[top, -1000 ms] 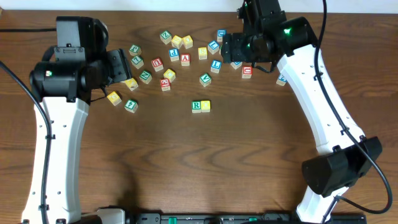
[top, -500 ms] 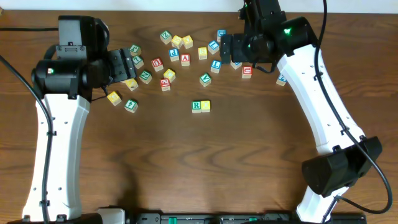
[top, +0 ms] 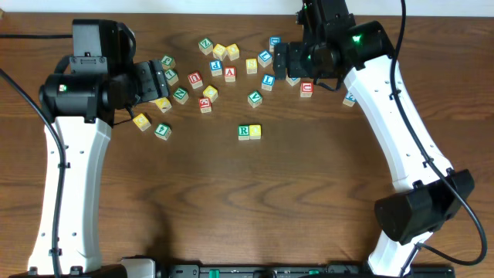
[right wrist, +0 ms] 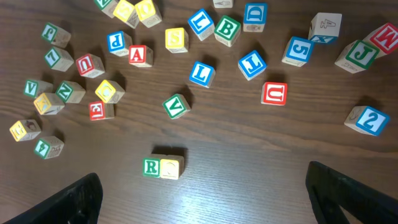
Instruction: Spell out ROBOT
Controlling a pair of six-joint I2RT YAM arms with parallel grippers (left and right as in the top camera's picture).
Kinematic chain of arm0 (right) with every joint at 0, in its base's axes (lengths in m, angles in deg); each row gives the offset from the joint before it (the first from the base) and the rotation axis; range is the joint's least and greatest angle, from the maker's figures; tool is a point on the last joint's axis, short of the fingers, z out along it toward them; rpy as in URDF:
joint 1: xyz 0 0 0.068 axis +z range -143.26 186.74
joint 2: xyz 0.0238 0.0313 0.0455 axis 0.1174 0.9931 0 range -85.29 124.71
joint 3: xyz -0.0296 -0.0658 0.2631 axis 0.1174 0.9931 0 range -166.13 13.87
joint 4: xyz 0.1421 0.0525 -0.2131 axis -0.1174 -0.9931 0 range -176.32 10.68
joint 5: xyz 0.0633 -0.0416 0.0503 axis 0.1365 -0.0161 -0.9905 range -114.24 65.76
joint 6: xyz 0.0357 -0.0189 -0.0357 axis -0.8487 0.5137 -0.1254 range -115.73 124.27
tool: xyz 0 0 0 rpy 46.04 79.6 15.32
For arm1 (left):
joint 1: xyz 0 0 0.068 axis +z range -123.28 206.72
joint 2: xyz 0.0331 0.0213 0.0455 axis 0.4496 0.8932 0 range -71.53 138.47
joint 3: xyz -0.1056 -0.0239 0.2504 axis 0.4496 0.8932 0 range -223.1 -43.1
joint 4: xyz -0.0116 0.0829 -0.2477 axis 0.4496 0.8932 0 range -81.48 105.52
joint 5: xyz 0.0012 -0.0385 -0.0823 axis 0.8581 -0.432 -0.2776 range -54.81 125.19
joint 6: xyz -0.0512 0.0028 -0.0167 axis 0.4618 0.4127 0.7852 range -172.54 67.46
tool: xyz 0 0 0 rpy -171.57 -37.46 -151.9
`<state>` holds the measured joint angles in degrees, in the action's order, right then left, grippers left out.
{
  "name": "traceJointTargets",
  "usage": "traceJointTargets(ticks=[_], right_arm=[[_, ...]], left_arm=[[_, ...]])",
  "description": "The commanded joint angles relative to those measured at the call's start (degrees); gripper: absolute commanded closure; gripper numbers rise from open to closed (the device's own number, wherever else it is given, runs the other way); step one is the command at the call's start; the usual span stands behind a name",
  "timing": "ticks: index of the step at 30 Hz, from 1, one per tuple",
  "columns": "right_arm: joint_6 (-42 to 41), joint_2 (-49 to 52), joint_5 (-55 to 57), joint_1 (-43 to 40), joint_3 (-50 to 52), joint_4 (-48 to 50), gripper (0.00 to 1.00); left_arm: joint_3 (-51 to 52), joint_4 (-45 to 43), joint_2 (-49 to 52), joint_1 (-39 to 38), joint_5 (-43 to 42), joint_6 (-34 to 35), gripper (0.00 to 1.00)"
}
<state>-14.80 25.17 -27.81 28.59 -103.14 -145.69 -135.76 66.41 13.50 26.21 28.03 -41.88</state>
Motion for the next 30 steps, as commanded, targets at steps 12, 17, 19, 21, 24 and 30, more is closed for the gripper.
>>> traceJointTargets(ticks=[12,17,19,21,24,30], right_arm=[[-0.35,-0.63,0.68,-0.81,-0.24,-0.28,0.01],[-0.33,-0.63,0.66,-0.81,-0.24,-0.28,0.01],[-0.33,-0.63,0.68,-0.81,-0.24,-0.28,0.01],[-0.35,-0.63,0.66,-0.81,-0.24,-0.28,0.01],[-0.35,-0.63,0.66,-0.81,-0.24,-0.28,0.01],[-0.35,-0.63,0.68,-0.81,-0.24,-0.31,0.01]], left_arm=[[-0.57,-0.55,0.72,0.17,0.33,0.57,0.16],[-0.57,-0.96,1.53,0.17,0.33,0.79,0.16],[-0.57,-1.46,2.43,0.17,0.31,0.83,0.16],[-0.57,-2.25,3.54,0.09,0.28,1.01,0.16],[-0.57,-4.07,5.66,-0.46,0.13,1.01,0.16],[-0.57,-6.38,8.79,-2.25,0.15,0.98,0.16]])
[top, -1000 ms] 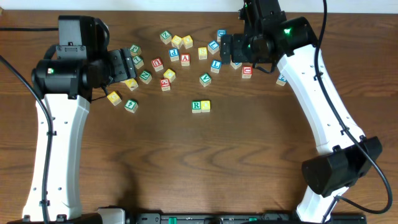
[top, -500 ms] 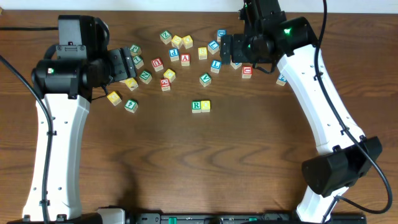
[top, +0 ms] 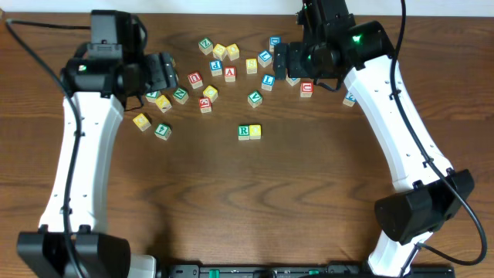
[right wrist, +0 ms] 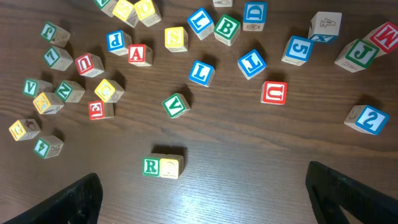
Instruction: Spell out ROBOT
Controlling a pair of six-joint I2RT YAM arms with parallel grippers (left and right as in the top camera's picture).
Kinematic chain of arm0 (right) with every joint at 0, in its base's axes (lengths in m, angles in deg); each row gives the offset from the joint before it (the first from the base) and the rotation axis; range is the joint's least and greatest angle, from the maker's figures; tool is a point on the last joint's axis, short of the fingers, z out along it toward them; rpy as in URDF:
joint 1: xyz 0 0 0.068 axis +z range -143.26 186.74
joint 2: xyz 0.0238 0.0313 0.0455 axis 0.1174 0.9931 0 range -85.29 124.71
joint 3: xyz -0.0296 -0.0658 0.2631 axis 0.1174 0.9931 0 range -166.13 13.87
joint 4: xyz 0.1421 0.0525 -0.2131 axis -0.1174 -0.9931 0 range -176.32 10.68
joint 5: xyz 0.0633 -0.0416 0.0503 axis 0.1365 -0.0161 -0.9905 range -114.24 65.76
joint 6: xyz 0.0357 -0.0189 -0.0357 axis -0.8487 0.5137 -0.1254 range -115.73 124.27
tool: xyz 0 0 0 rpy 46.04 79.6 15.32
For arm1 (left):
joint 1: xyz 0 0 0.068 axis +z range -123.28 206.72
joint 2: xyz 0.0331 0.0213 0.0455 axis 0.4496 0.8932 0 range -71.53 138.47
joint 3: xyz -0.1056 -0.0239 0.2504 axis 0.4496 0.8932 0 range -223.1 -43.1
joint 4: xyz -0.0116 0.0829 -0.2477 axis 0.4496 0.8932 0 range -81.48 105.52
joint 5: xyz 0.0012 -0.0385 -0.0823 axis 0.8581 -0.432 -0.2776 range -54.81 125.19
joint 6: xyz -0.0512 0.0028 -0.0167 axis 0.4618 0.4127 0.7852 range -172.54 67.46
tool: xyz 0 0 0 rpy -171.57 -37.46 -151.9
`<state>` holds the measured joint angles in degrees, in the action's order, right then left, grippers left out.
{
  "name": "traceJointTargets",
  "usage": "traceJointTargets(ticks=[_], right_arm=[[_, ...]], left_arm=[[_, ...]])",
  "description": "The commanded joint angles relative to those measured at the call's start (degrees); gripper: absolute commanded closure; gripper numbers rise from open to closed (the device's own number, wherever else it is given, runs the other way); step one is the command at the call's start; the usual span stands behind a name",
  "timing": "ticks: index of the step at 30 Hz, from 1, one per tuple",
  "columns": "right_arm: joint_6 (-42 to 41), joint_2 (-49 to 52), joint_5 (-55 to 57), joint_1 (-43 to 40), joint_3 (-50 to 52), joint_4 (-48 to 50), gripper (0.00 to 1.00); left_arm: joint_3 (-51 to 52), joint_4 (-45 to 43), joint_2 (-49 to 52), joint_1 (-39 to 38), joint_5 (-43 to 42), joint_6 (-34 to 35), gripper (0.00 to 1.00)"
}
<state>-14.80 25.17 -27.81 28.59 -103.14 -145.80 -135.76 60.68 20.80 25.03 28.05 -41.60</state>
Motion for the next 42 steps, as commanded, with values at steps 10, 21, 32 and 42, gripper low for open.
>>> traceJointTargets(ticks=[10,21,32,42], right_arm=[[-0.35,-0.63,0.79,-0.81,-0.24,-0.17,0.01],[-1.2,-0.63,3.48,-0.98,-0.24,-0.13,0.01],[-3.21,-0.61,5.4,-2.12,-0.24,0.96,0.01],[-3.56,2.43,-0.09,-2.73,-0.31,9.92,0.05]], left_arm=[[-0.57,-2.01,5.57,-1.66,0.11,0.68,0.16],[-0.57,-3.61,6.54,-1.68,0.11,0.7,0.16],[-0.57,-6.03,6.54,-4.68,0.15,0.68,0.16],[-0.57,-7.58,6.54,-5.35,0.46,0.68,0.16]])
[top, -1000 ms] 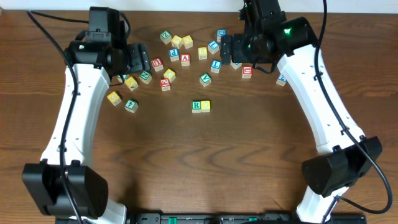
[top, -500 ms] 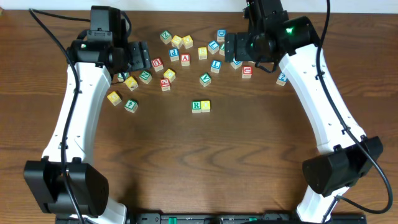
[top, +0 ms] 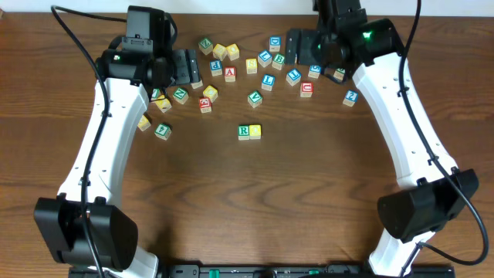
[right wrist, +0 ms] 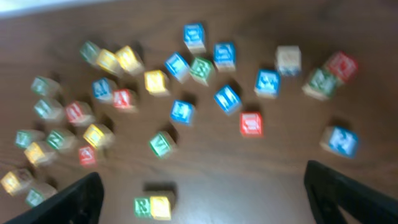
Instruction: Spell out ROBOT
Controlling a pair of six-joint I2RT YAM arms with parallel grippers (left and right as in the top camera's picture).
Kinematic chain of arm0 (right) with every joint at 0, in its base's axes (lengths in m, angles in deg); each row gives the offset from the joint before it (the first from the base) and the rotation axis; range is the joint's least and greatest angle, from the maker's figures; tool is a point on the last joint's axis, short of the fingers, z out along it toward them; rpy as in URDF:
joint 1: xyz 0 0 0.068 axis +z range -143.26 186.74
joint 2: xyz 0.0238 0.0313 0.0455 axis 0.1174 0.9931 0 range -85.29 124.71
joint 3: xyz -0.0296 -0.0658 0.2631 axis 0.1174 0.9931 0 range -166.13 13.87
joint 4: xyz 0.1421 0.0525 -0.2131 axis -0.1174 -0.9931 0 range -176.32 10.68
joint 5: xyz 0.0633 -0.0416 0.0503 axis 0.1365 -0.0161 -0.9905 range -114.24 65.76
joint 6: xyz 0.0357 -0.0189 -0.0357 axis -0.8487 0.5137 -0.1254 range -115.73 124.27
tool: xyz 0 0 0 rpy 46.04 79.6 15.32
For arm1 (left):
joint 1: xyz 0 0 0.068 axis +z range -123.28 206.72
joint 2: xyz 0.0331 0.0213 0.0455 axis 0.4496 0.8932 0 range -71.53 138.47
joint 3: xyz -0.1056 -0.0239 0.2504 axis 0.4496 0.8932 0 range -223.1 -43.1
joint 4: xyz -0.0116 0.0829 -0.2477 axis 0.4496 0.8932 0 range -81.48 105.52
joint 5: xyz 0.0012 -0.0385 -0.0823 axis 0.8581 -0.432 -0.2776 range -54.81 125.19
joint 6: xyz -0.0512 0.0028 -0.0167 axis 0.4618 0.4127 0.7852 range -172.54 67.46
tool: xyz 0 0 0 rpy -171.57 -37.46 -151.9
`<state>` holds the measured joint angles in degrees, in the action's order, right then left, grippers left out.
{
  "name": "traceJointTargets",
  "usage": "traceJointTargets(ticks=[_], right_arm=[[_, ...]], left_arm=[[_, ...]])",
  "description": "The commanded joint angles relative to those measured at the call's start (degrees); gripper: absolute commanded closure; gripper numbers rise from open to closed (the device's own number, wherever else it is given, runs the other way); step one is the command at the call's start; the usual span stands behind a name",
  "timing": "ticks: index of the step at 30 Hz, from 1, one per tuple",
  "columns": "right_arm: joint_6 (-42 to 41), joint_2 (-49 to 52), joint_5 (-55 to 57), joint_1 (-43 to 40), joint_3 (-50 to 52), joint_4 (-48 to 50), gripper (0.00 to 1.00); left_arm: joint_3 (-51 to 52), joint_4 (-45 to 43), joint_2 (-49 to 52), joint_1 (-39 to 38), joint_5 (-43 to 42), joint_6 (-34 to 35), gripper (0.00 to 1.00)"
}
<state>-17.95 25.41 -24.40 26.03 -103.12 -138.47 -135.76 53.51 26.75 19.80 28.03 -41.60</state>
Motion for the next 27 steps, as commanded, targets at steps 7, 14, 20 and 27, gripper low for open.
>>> traceJointTargets(ticks=[7,14,20,27], right_arm=[[-3.82,11.28,-6.62,0.42,-2.05,12.2,0.15],[-10.82,19.08,0.52,1.33,-2.05,18.91,0.31],[-13.42,23.61,1.55,1.44,-2.05,20.02,0.35],[-14.21,25.31,4.68,2.21,-2.05,19.98,0.36]], left_arm=[[-0.57,0.9,0.59,-0.11,5.62,0.68,0.16],[-0.57,3.13,0.59,-0.02,8.28,0.7,0.16],[-0.5,5.14,0.59,-0.02,8.28,0.68,0.16],[-0.15,5.57,0.59,-0.02,8.28,0.7,0.16]])
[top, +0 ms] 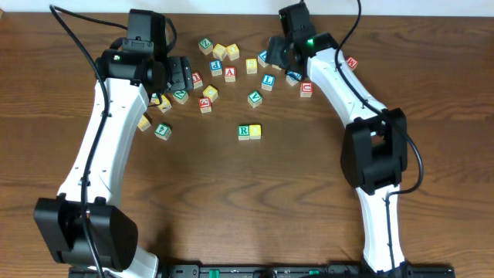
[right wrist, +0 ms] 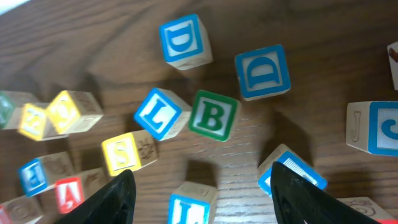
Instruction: Spell out ROBOT
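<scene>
The green R block (top: 244,131) and a yellow block (top: 255,131) sit side by side mid-table. My right gripper (top: 279,52) (right wrist: 205,208) hangs open low over the back cluster. Its dark fingers (right wrist: 115,199) flank a blue L block (right wrist: 189,206). Just ahead lies the green B block (right wrist: 213,116), with a second blue L (right wrist: 157,114) touching it. My left gripper (top: 185,75) stands open over the left part of the scatter, beside a red block (top: 195,77).
Two blue D blocks (right wrist: 184,41) (right wrist: 263,71), a yellow S (right wrist: 124,152) and a red A (top: 230,72) lie among several loose blocks along the back. A red U (top: 306,88) lies to the right of the right gripper. The table edge runs just behind the cluster.
My right gripper has dropped from high over the back right of the scatter to close over the blocks round the green B. The left gripper has shifted slightly toward the front.
The R and yellow blocks stood paired mid-table throughout. My left gripper was at the left edge of the scatter, then further back and right, over the blocks. My right gripper stayed high and open, and now sits low by the B.
</scene>
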Controlling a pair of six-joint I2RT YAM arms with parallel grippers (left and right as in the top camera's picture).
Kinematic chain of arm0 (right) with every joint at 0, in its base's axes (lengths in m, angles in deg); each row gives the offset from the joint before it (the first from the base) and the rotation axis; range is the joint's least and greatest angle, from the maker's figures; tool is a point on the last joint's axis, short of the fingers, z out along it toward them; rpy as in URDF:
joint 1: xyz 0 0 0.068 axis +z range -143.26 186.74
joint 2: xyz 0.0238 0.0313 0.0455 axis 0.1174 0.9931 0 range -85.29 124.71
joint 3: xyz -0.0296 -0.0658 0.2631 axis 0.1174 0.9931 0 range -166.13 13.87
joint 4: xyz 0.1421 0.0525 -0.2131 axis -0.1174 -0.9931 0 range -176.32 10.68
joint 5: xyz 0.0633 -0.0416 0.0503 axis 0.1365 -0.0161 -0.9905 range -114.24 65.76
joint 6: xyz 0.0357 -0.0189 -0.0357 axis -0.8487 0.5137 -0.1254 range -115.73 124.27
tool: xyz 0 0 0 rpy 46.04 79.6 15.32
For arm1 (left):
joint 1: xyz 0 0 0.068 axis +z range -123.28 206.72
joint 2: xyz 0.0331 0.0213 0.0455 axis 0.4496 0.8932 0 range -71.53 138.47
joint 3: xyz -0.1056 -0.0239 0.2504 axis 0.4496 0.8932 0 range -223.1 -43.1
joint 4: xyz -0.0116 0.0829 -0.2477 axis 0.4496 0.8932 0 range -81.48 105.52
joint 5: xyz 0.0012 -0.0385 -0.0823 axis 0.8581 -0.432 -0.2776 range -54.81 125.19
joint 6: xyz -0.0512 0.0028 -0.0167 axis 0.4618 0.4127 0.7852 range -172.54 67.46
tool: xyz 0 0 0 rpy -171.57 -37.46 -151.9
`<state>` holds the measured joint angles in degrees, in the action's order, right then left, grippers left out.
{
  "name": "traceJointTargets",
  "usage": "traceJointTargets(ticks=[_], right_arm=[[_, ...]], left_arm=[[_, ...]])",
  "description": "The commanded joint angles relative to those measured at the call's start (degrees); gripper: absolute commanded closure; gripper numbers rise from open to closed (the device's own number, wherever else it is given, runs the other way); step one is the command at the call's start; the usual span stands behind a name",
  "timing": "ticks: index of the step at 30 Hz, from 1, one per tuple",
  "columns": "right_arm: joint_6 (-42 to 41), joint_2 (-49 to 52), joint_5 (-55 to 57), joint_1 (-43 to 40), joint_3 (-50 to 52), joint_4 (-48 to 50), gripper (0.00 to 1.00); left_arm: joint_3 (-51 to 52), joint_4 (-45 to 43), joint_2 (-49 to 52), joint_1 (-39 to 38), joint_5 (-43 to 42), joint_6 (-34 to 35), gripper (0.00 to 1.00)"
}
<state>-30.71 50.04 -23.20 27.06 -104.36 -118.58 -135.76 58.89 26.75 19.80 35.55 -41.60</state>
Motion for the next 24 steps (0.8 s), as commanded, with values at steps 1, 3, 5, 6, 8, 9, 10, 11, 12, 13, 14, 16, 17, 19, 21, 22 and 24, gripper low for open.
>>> traceJointTargets(ticks=[1,3,5,6,8,9,10,11,12,13,14,16,17,19,21,22,24], right_arm=[[-1.44,0.7,4.17,1.38,-0.81,0.11,0.35],[-1.55,0.72,6.01,1.84,-0.81,0.2,0.35],[-2.34,0.72,7.5,2.29,-0.81,0.57,0.35],[-2.36,0.72,8.04,2.56,-0.81,1.01,0.35],[-2.69,0.76,8.98,2.99,-0.79,1.55,0.35],[-2.73,0.76,9.27,3.26,-0.79,1.84,0.35],[-2.73,0.76,9.62,3.43,-0.79,2.05,0.35],[-2.73,0.76,9.94,3.61,-0.79,2.23,0.35],[-2.75,0.76,10.47,3.69,-0.79,2.32,0.35],[-2.75,0.79,10.93,3.78,-0.79,2.45,0.35],[-2.75,0.79,11.04,3.8,-0.79,2.56,0.35],[-2.75,0.81,11.04,3.8,-0.79,2.67,0.35],[-2.78,0.83,11.04,3.8,-0.79,2.67,0.36],[-3.32,1.14,11.04,3.8,-0.79,2.71,0.36],[-4.26,1.66,11.04,3.78,-0.79,2.75,0.36],[-4.46,2.05,10.97,3.78,-0.79,2.86,0.36],[-4.5,2.82,10.36,3.78,-0.79,3.13,0.37]], left_arm=[[-0.15,0.24,0.59,-0.02,0.74,0.7,0.16],[-0.13,0.42,0.59,-0.02,0.74,0.7,0.16],[-0.13,0.61,0.59,-0.02,0.74,0.7,0.16],[-0.13,0.68,0.59,-0.02,0.74,0.7,0.16],[-0.13,0.81,0.59,-0.02,0.74,0.7,0.16],[-0.13,0.87,0.59,-0.02,0.74,0.7,0.16],[-0.13,1.01,0.59,-0.02,0.74,0.7,0.16],[-0.13,1.11,0.59,-0.02,0.74,0.7,0.16],[-0.13,1.25,0.59,-0.02,0.74,0.7,0.15],[-0.13,1.36,0.59,-0.02,0.74,0.7,0.16],[-0.13,1.44,0.59,-0.02,0.74,0.7,0.16],[-0.09,1.46,0.59,-0.02,0.74,0.7,0.16],[-0.02,1.44,0.59,-0.02,0.74,0.7,0.16],[0.13,1.44,0.59,-0.02,0.74,0.7,0.16],[0.39,1.44,0.59,-0.02,0.74,0.7,0.16],[0.55,1.44,0.59,-0.02,0.74,0.7,0.16],[0.7,1.51,0.59,-0.02,0.74,0.7,0.16]])
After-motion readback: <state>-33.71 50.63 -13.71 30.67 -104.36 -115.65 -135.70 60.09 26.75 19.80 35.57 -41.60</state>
